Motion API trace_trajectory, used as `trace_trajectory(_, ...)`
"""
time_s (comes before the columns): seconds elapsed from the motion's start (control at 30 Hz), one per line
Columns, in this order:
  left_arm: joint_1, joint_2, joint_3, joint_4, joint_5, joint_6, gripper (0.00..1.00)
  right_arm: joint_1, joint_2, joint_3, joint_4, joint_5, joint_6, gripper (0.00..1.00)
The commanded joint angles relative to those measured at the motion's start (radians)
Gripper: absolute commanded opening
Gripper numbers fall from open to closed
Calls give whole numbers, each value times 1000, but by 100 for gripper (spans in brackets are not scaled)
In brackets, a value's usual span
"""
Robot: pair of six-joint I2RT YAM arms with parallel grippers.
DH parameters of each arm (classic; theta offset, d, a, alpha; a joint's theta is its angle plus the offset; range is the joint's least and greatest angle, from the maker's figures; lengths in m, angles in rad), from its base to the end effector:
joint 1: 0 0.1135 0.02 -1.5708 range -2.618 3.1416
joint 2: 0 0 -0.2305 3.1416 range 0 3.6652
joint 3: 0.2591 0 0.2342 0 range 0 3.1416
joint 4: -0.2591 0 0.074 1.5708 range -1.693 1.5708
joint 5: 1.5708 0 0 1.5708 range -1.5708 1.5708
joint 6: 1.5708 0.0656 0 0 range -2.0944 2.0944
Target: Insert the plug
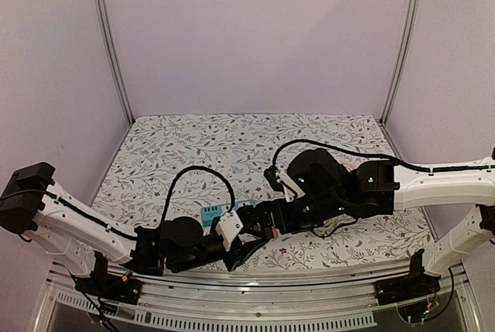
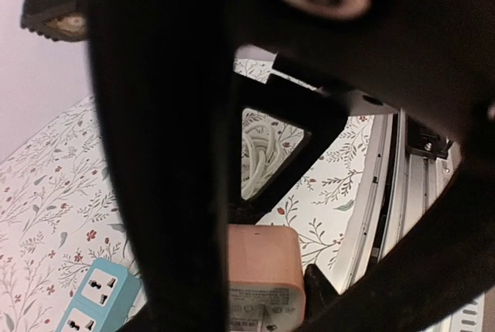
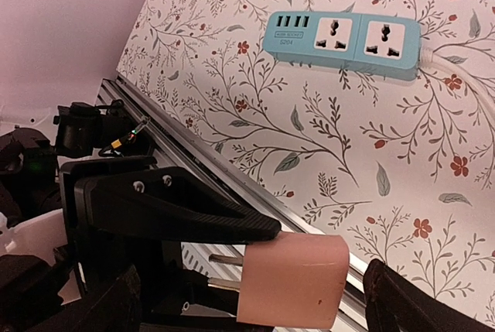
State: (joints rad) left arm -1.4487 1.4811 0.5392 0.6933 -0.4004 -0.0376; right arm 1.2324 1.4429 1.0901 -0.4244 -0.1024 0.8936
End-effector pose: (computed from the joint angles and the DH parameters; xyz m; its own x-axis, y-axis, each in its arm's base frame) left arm 0.0633 -0.3059 0.1622 -0.0626 0.2257 -0.9722 0.8663 0.4960 0.0594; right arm 0.1009 0.3070 0.2225 -0.8960 -0.2107 -0.3908 -0.4217 0.6794 0.6005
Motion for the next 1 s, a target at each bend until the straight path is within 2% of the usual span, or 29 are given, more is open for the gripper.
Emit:
trace_trajectory(0.0, -15, -43, -23, 50, 2, -11, 0, 8, -58, -33, 19, 67, -10, 99)
trace_trajectory(0.17, -15, -75, -79, 146, 12, -12, 0, 2, -130, -91, 63, 149, 12, 99)
trace_trajectory(0.27, -13, -98, -127, 239, 46, -12, 0, -23, -195, -170, 157, 120, 33, 99)
trace_trajectory(0.4, -13, -125, -203, 397, 85, -14, 0, -115, -286, -327, 401, -141, 83, 99)
trace_trajectory(0.53, -13, -148, -269, 527, 151, -19, 0, -143, -323, -406, 571, -286, 140, 99)
trace_trajectory(0.73, -13, -164, -294, 580, 214, -28, 0, -144, -250, -429, 718, -446, 190, 99)
trace_trajectory(0.97, -13, -174, -319, 632, 235, -23, 0, -138, -128, -418, 892, -586, 243, 91)
